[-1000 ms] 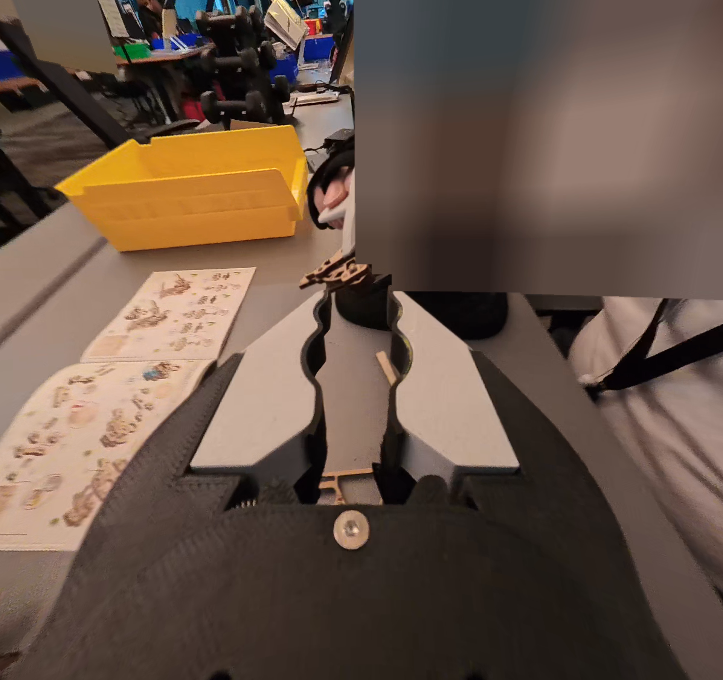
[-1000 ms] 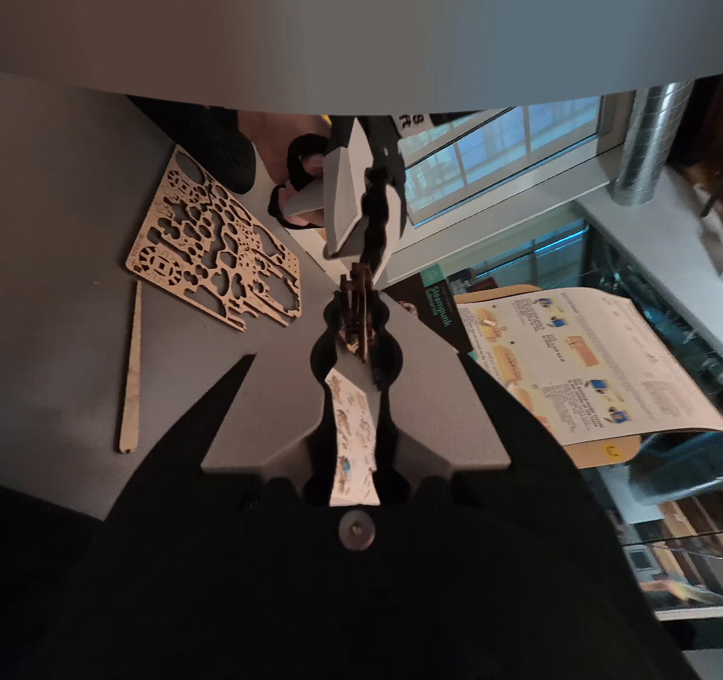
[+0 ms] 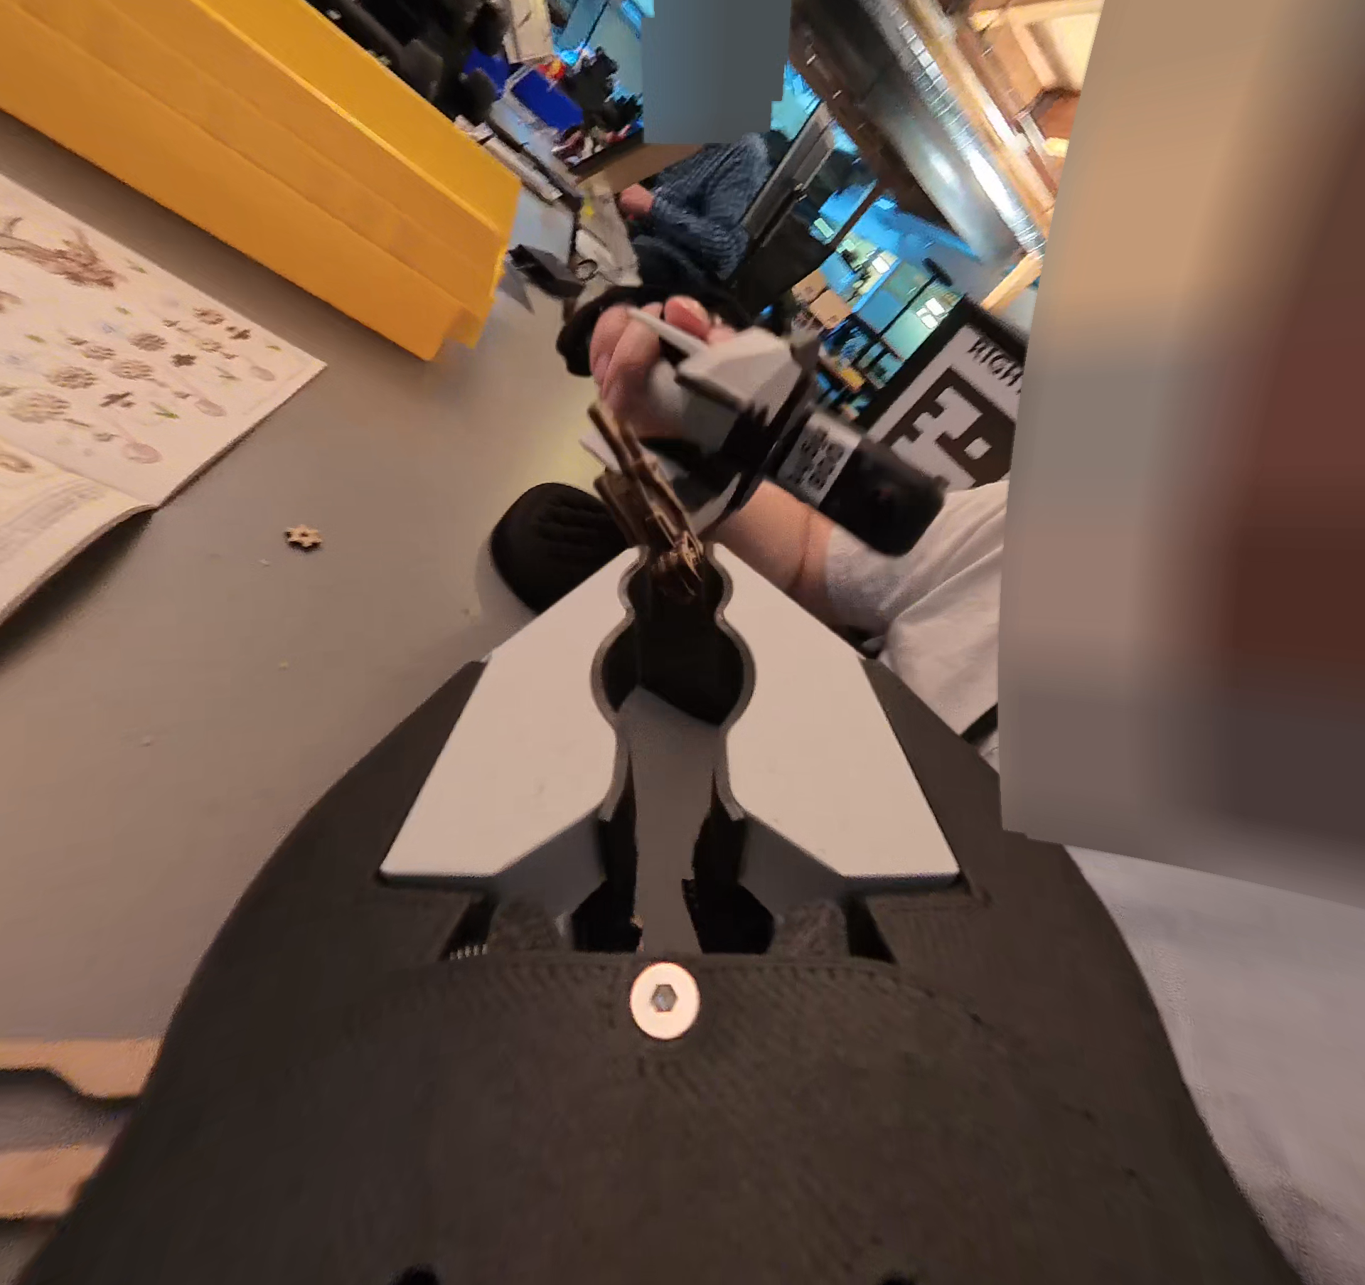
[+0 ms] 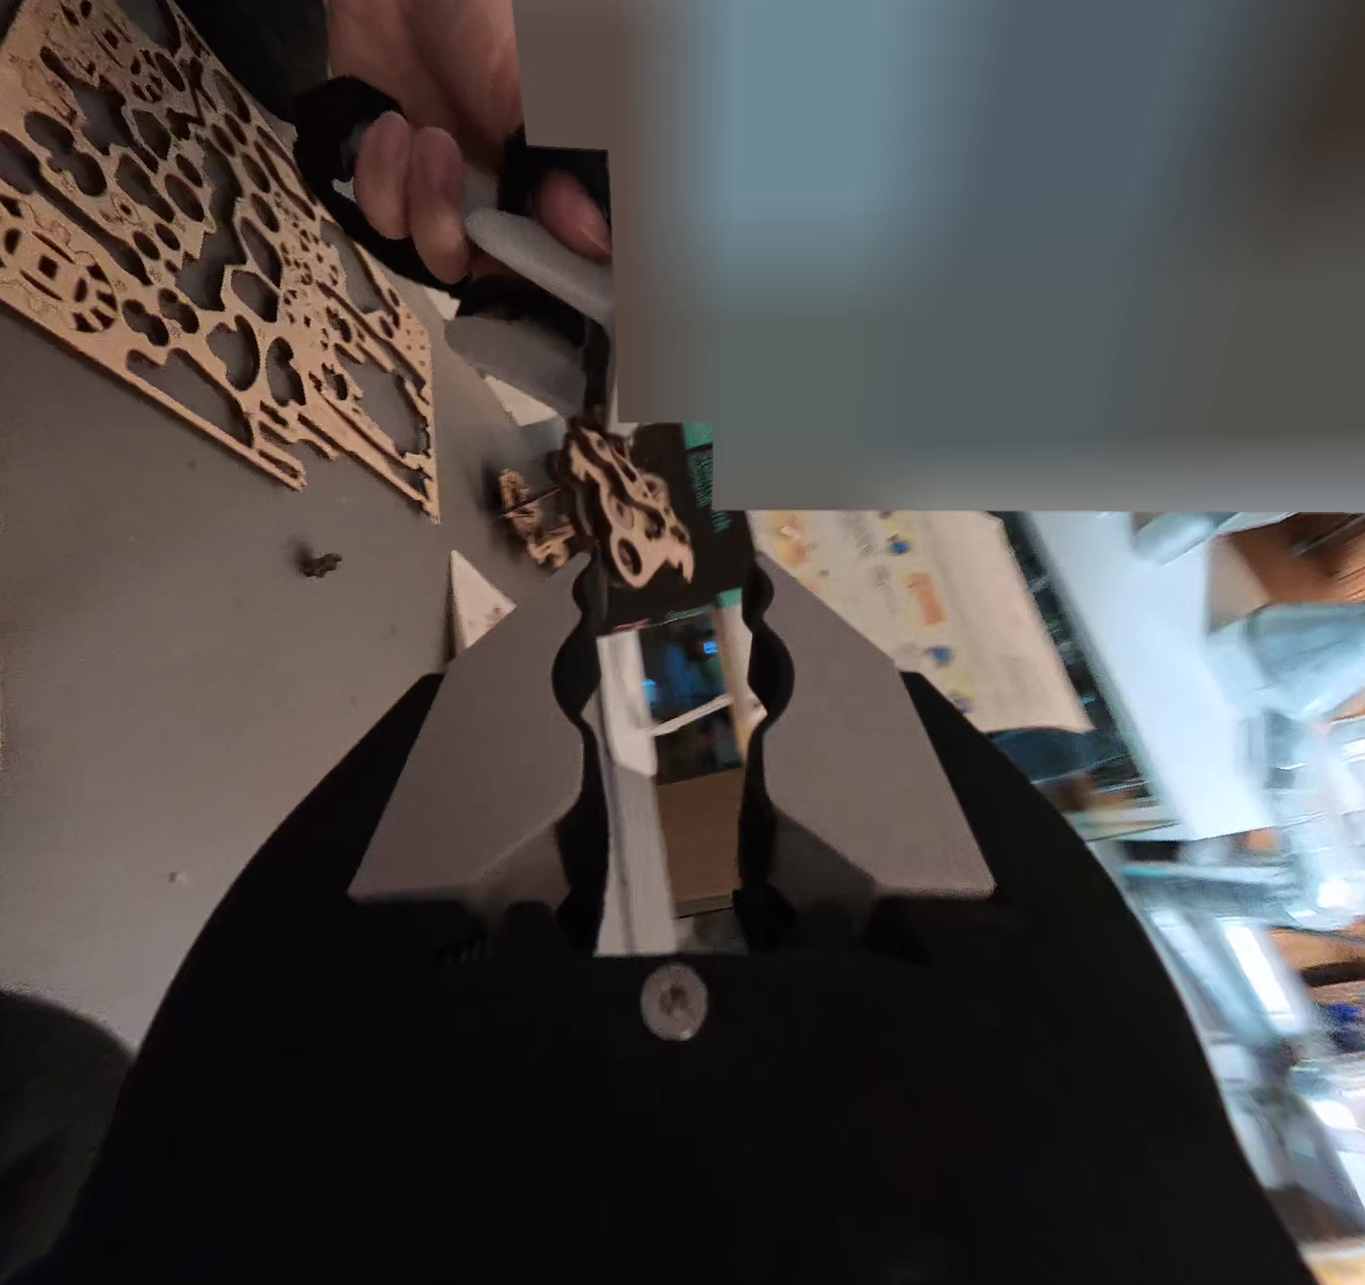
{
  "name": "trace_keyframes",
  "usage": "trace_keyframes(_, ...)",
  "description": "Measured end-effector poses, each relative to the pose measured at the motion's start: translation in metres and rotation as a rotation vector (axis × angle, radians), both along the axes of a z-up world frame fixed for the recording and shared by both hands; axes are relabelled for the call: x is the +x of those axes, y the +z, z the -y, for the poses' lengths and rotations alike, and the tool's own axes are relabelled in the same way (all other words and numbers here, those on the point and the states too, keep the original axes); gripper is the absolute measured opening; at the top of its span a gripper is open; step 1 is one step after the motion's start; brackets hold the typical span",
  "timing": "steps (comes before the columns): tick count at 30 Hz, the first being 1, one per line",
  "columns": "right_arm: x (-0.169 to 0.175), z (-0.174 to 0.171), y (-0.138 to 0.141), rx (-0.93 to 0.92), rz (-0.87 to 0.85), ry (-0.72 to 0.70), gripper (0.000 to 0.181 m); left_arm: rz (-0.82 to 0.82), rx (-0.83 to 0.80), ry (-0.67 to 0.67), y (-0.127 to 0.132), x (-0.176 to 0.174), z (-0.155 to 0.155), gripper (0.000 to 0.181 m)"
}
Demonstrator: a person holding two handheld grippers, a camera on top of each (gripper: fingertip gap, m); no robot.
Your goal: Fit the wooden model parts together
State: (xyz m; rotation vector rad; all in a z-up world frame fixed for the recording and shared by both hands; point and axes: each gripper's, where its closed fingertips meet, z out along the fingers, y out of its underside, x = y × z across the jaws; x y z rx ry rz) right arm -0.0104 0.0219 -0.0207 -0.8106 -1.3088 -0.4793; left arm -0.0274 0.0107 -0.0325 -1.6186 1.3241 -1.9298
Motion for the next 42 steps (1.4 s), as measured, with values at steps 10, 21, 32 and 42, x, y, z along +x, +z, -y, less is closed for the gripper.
trace_keyframes(10, 0.016, -0.01, -0.057, -1.117, -0.388, 0.168, 0.024, -0.451, 0.119, 0.063, -0.096, 0.008, -0.012, 0.01)
trace_keyframes(21, 0.024, -0.009, -0.128, -1.288, -0.119, -0.058, 0.006, -0.585, 0.127, 0.029, -0.111, 0.019, -0.014, 0.022)
trace_keyframes(32, 0.022, -0.02, -0.11, -1.305, -0.257, -0.145, 0.008, -0.465, 0.55, 0.123, -0.095, 0.011, -0.027, 0.023)
trace_keyframes(42, 0.009, -0.021, -0.105, -1.181, -0.205, -0.228, 0.0, -0.523, 0.731, 0.063, -0.12, 0.012, -0.02, 0.003)
